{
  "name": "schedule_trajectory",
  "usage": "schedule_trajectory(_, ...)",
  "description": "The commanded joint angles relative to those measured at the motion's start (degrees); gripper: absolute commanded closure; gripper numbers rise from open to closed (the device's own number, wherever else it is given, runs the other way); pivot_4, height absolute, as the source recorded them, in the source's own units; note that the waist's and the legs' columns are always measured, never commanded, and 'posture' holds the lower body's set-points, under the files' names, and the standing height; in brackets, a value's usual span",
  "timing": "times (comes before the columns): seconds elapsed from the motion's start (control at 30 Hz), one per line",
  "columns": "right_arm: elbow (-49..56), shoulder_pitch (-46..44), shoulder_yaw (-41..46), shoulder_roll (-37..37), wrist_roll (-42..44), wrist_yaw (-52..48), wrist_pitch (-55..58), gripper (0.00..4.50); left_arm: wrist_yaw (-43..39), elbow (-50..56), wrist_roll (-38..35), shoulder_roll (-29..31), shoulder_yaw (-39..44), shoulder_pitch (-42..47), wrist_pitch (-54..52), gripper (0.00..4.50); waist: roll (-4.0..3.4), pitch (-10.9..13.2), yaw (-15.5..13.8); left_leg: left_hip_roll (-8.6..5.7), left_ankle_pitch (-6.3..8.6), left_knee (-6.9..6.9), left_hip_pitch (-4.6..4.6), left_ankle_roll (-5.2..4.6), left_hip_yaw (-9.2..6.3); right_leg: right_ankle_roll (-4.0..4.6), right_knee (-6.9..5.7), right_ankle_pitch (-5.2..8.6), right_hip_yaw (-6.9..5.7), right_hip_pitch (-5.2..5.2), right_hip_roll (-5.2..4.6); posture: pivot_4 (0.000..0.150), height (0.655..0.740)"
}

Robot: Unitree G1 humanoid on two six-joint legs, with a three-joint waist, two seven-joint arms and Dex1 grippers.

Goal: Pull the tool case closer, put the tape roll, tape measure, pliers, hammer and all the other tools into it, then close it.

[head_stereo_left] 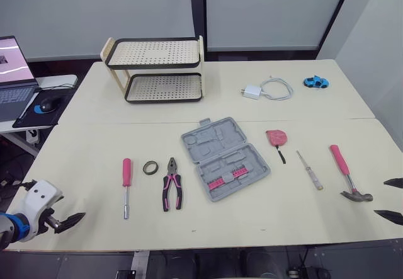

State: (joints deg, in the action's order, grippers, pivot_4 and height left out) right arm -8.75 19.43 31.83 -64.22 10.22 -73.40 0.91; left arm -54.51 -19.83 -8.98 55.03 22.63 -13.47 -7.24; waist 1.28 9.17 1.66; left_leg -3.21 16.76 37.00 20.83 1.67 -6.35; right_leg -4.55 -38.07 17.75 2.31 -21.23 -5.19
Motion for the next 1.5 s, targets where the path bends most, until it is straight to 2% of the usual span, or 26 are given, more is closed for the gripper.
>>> schedule_trajectory(0.03,0.52,-0.19,0.88,-0.11,0.09,0.98,-0.38,0.01,0.44,0.46,-0.91,0.68,2.10,-0.45,-0.58,0.00,0.00,0.00,0.00,0.00,0.00,0.00,0.00,0.00,0.00,0.00,0.00,0.00,0.00,0.00,0.00,0.150,0.7400)
schedule_trajectory(0.23,0.69,0.00,1.22,0.22,-0.05,2.64,-0.16,0.01,1.08,-0.91,-1.51,0.06,2.74,0.15,0.14,0.00,0.00,0.00,0.00,0.00,0.00,0.00,0.00,0.00,0.00,0.00,0.00,0.00,0.00,0.00,0.00,0.150,0.7400)
schedule_trajectory(0.47,0.20,0.24,1.53,0.50,-0.93,5.42,-0.77,0.01,2.49,2.63,-3.17,-0.75,3.64,-1.52,-2.63,0.00,0.00,0.00,0.01,0.00,0.00,0.00,0.00,0.00,0.00,0.00,-0.01,0.00,0.00,-0.01,0.00,0.150,0.7400)
schedule_trajectory(0.8,3.97,-0.50,2.16,2.31,1.37,8.18,3.26,0.01,3.70,13.53,-7.21,-3.88,6.21,-5.09,-8.49,0.00,-0.01,-0.01,-0.01,0.01,0.00,0.01,0.01,0.00,-0.01,0.00,-0.01,0.00,0.00,0.00,0.00,0.150,0.7400)
schedule_trajectory(0.83,5.39,-0.57,2.42,2.69,2.14,8.24,4.43,0.18,3.59,15.68,-8.12,-4.59,6.44,-5.57,-9.06,0.00,-0.01,-0.01,0.00,0.01,0.00,0.01,0.01,0.00,0.00,0.00,-0.01,0.00,0.01,0.01,0.00,0.150,0.7400)
schedule_trajectory(0.93,10.99,-0.32,3.18,3.57,4.55,8.16,8.68,0.95,3.70,22.72,-10.85,-6.58,6.46,-7.15,-12.20,0.62,-0.02,-0.02,0.01,0.01,0.00,0.02,0.01,0.00,0.00,0.00,0.00,0.00,0.02,0.02,-0.02,0.150,0.7400)
schedule_trajectory(1.07,18.62,-0.69,2.63,4.08,7.02,8.66,14.15,2.48,4.52,31.47,-13.33,-8.62,4.67,-8.27,-17.17,1.97,-0.02,-0.02,-0.05,0.02,0.00,0.03,0.02,0.00,-0.02,0.00,-0.01,0.00,0.01,0.02,-0.01,0.150,0.7400)
schedule_trajectory(1.23,26.92,-5.75,-1.81,3.24,9.14,11.48,21.70,4.28,7.41,40.79,-16.67,-11.81,-0.42,-4.93,-23.89,3.62,-0.03,-0.03,-0.15,0.00,0.00,0.07,0.01,0.00,-0.02,-0.02,-0.02,-0.02,0.01,0.05,0.00,0.150,0.7400)
schedule_trajectory(1.27,28.04,-7.09,-2.98,3.10,9.22,12.31,23.46,4.50,8.19,41.91,-17.25,-12.44,-1.43,-3.79,-25.11,3.95,-0.02,-0.03,-0.15,0.01,-0.01,0.08,0.01,0.00,-0.02,-0.03,-0.01,-0.03,0.00,0.06,0.00,0.150,0.7400)
schedule_trajectory(1.3,29.12,-8.79,-4.64,2.94,9.33,13.19,25.35,4.50,9.14,42.90,-17.88,-13.28,-2.66,-2.26,-26.39,4.30,-0.02,-0.03,-0.17,0.00,-0.01,0.09,0.02,0.01,-0.03,-0.03,-0.02,-0.04,-0.01,0.07,0.01,0.150,0.7400)
schedule_trajectory(1.33,30.05,-10.86,-6.90,2.86,9.03,14.21,26.70,4.50,10.16,43.66,-18.15,-14.24,-4.26,-0.58,-27.41,4.45,-0.03,-0.04,-0.19,0.00,-0.01,0.09,0.02,0.01,-0.03,-0.03,-0.01,-0.04,-0.01,0.07,0.01,0.150,0.7400)
schedule_trajectory(1.43,31.85,-16.11,-12.32,2.92,8.85,16.44,30.74,4.50,11.92,44.48,-18.19,-15.91,-7.77,2.92,-29.18,4.45,-0.02,-0.04,-0.18,-0.02,-0.01,0.11,0.03,0.01,-0.04,-0.03,-0.02,-0.06,0.00,0.06,0.01,0.150,0.7400)
schedule_trajectory(1.5,32.03,-22.80,-18.93,4.67,7.64,18.76,32.92,4.50,13.40,43.40,-17.98,-17.95,-11.20,6.71,-30.25,4.45,-0.03,-0.04,-0.01,-0.02,-0.01,0.11,0.04,0.02,-0.02,-0.03,-0.01,-0.06,0.01,0.03,0.02,0.150,0.7400)
